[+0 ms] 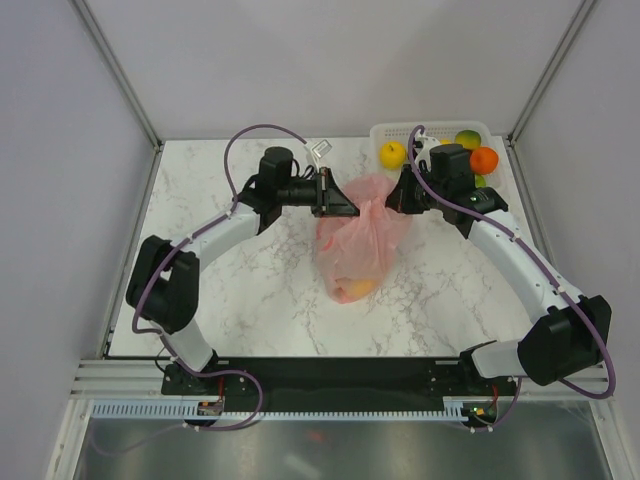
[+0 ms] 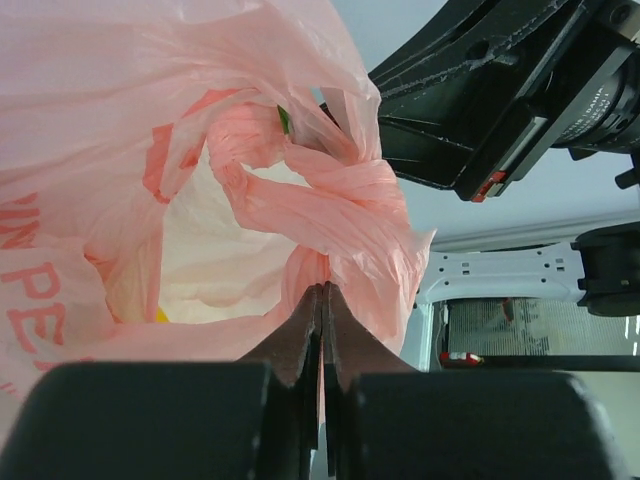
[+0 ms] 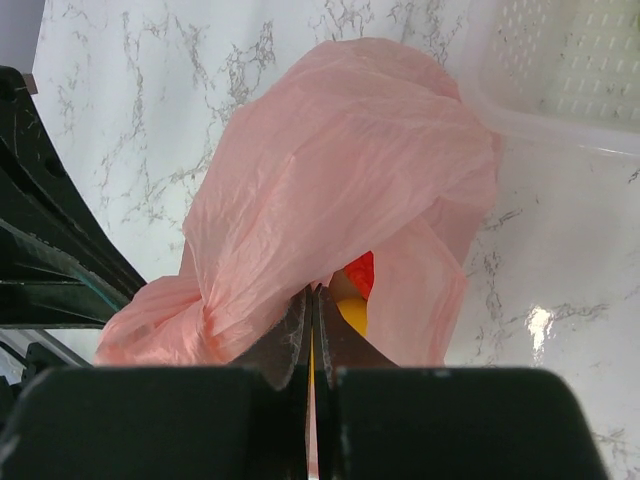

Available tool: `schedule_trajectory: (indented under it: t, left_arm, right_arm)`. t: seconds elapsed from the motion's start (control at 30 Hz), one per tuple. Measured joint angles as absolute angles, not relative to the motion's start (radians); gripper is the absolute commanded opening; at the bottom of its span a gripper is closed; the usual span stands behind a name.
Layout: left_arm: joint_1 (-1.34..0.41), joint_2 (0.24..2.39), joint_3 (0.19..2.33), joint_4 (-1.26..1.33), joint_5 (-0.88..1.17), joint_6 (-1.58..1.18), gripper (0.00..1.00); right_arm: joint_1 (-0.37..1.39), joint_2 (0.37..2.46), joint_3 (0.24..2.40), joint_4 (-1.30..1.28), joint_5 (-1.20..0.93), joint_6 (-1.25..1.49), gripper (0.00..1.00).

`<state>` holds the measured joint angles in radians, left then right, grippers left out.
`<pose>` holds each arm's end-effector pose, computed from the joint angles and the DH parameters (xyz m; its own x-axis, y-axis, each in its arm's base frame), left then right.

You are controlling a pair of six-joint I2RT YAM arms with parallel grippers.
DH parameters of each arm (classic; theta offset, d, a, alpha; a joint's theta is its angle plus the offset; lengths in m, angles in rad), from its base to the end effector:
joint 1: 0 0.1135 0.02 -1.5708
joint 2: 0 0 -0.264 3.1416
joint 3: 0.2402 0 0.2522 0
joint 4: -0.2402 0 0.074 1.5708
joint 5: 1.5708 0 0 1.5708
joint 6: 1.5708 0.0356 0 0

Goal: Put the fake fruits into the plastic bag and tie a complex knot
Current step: Tie the plastic bag at the center of the board.

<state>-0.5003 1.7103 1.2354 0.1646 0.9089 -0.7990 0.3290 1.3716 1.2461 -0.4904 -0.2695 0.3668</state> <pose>0.3316 -0.2133 0.2870 -0.8705 -0.0261 -0.4915 0.4733 0.2298 -0.8504 0.2872 0.1081 0.3386 -0.6958 0.1277 -0.7068 -0.2866 0.8529 0.4363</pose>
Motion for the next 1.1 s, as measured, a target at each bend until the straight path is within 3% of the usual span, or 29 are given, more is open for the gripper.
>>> schedule_trajectory:
  t: [0.73, 0.77, 0.87, 1.1]
  left_arm:
    - [-0.505, 1.508, 1.264, -0.126, 0.507, -0.565, 0.02]
    - [-0.505, 1.505, 1.264, -0.126, 0.497, -0.561, 0.06]
    - [-0.505, 1.505, 1.264, -0.128, 0.496, -0.554, 0.34]
    - [-0.514, 1.505, 1.264, -0.129, 0.495, -0.553, 0.36]
  right_arm:
    - [0.329, 1.354, 1.246, -0.533, -0.155, 0.362, 0.0]
    - [0.329, 1.351, 1.246, -0.533, -0.154, 0.362, 0.0]
    - [0.329, 1.349, 1.246, -0.533, -0.155, 0.362, 0.0]
    - [0.329, 1.349, 1.246, -0.534, -0.157, 0.362, 0.0]
